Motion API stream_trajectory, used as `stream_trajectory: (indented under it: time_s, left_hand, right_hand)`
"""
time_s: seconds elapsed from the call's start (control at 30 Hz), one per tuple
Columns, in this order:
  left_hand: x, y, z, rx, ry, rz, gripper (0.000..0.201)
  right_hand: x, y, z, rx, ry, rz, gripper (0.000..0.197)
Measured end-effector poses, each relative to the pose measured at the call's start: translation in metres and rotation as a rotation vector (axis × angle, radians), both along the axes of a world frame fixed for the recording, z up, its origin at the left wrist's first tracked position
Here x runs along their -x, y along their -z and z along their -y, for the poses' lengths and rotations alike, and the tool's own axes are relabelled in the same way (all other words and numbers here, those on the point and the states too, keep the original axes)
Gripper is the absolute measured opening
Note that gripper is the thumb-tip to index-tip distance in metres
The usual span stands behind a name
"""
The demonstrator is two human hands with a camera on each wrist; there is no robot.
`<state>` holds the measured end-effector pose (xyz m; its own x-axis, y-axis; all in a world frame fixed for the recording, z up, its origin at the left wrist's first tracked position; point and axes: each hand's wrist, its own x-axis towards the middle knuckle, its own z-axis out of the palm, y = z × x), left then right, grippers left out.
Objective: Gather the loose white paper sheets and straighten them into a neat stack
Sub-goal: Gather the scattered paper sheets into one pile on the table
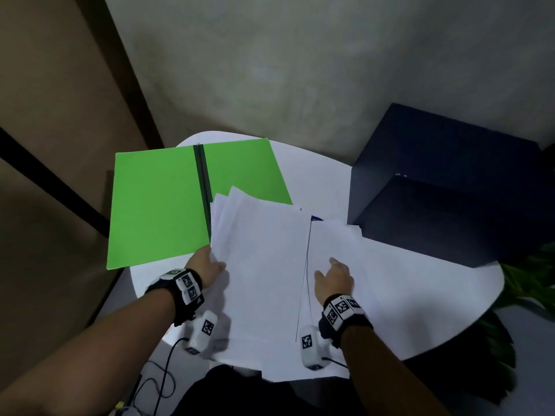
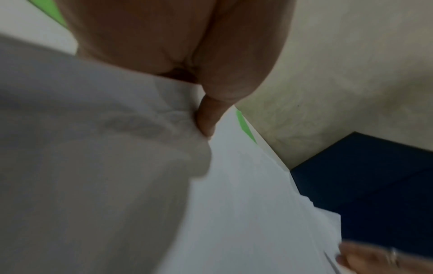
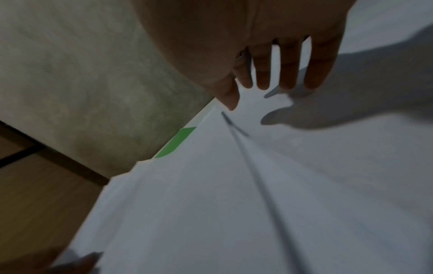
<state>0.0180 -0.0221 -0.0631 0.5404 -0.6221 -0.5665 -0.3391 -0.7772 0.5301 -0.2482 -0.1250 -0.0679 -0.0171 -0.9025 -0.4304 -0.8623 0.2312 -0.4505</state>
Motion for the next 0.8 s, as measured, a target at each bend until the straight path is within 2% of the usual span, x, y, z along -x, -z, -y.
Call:
stream_trajectory:
  time_s: [0.1, 0.23, 0.33, 0.4, 0.47, 0.63, 0.73, 0.8]
  left_hand:
    - [-0.005, 0.003, -0.003, 0.113, -0.048, -0.040, 0.065]
    - [-0.018, -0.002, -0.010, 0.236, -0.089, -0.128, 0.034]
    - [-0.028, -0.007, -0.015, 0.292, -0.151, -0.221, 0.028]
    - [-0.030, -0.010, -0.019, 0.314, -0.190, -0.272, 0.026]
    - [-0.033, -0.014, -0.024, 0.312, -0.215, -0.298, 0.024]
    - [-0.037, -0.019, -0.029, 0.299, -0.243, -0.372, 0.025]
    - [-0.033, -0.023, -0.029, 0.297, -0.246, -0.420, 0.022]
    - [-0.030, -0.019, -0.028, 0.260, -0.210, -0.403, 0.023]
  right_hand:
    - [0.029, 0.005, -0.004, 0.001, 0.097, -0.122, 0.064]
    - [0.040, 0.007, -0.003, -0.086, 0.159, -0.222, 0.090]
    - [0.033, 0.008, -0.004, -0.095, 0.123, -0.296, 0.109]
    - [0.031, 0.011, -0.002, -0.081, 0.141, -0.315, 0.115]
    - [0.032, 0.011, 0.004, -0.082, 0.161, -0.265, 0.108]
    - [0.036, -0.003, 0.008, -0.077, 0.250, 0.020, 0.066]
    - [0.042, -0.033, 0.009, 0.057, 0.198, 0.105, 0.042]
    - [0.048, -0.067, 0.017, 0.199, 0.165, 0.131, 0.030]
